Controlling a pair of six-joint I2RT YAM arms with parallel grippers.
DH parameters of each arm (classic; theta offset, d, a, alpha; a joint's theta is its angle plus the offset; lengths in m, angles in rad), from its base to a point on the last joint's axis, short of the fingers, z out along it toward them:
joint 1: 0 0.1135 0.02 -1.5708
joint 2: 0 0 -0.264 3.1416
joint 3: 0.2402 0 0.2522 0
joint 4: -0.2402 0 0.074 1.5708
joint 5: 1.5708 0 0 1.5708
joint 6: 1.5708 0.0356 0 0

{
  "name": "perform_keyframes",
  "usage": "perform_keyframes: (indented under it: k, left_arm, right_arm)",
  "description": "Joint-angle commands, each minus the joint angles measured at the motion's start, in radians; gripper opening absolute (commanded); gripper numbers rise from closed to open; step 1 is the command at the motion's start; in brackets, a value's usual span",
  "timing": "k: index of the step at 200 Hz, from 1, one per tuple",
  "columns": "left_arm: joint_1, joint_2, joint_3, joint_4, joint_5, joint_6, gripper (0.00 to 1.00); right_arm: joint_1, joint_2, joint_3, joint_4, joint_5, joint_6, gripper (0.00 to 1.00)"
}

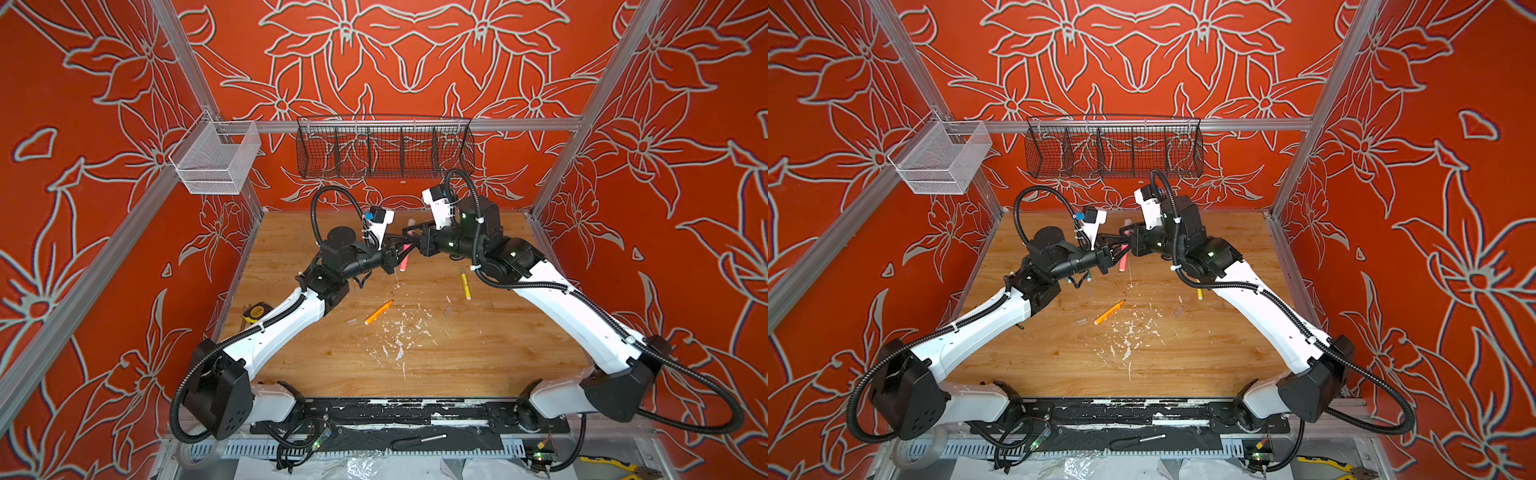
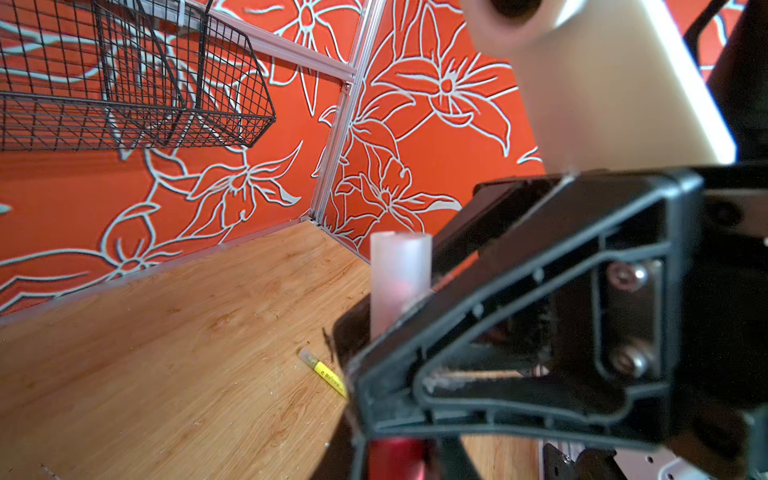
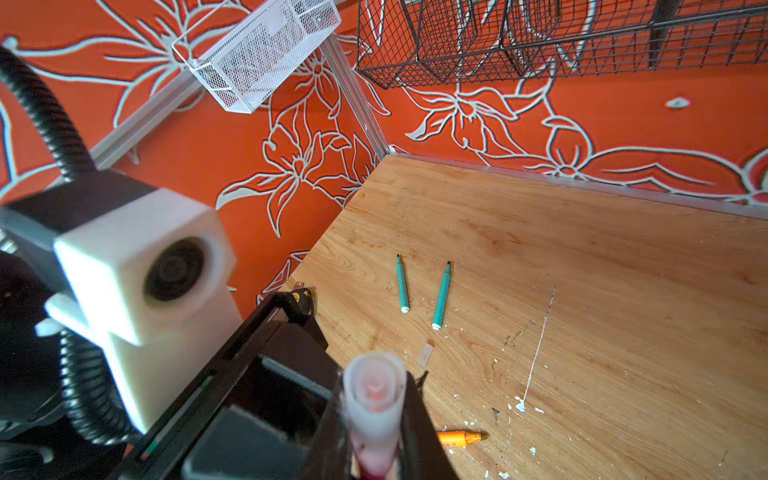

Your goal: Insert the pens into the pen caps

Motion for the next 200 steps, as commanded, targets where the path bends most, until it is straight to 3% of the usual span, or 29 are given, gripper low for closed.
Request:
perform_keyframes:
  k: [1,22,51,70,113,151,157,173,200]
  left_arm:
    - [-0.005,-0.033,-0.002,-0.021,0.036,0.01,0.43]
    - [-0.005,-0.051,-0.038,-0.041,0.03,0.002,0.56]
    - [-0.006,-0.055,-0.067,-0.062,0.048,-0.008,0.56]
    - [-0.006,-0.05,-0.074,-0.054,0.069,-0.026,0.48]
    - [-0.006,-0.057,-0.083,-0.01,0.064,-0.044,0.0]
    - [-0.006,-0.067,-0.083,-0.01,0.061,-0.029,0.0]
    - [-0.006,-0.069,-0.083,-0.018,0.059,-0.021,0.0]
    - [-0.006,-0.069,-0.068,-0.058,0.056,0.003,0.0]
    - [-0.006,-0.063,-0.05,-0.118,0.058,0.036,0.0]
  right_arm:
    - [-0.004,-0.05,-0.018,0.043,0.043,0.023,0.0]
    - [-0.01,-0.061,-0.027,0.067,0.05,0.036,0.0]
    - [-0.011,-0.064,-0.03,0.082,0.045,0.051,0.0]
    - [-0.012,-0.068,-0.035,0.089,0.045,0.056,0.0]
    - [-0.013,-0.07,-0.051,0.092,0.042,0.066,0.0]
    - [-0.016,-0.079,-0.054,0.086,0.06,0.068,0.0]
    - [-0.016,-0.081,-0.053,0.084,0.061,0.067,0.05]
    - [-0.018,-0.089,-0.038,0.067,0.072,0.059,0.32]
    - [-0.03,-0.103,-0.012,0.051,0.095,0.044,0.44]
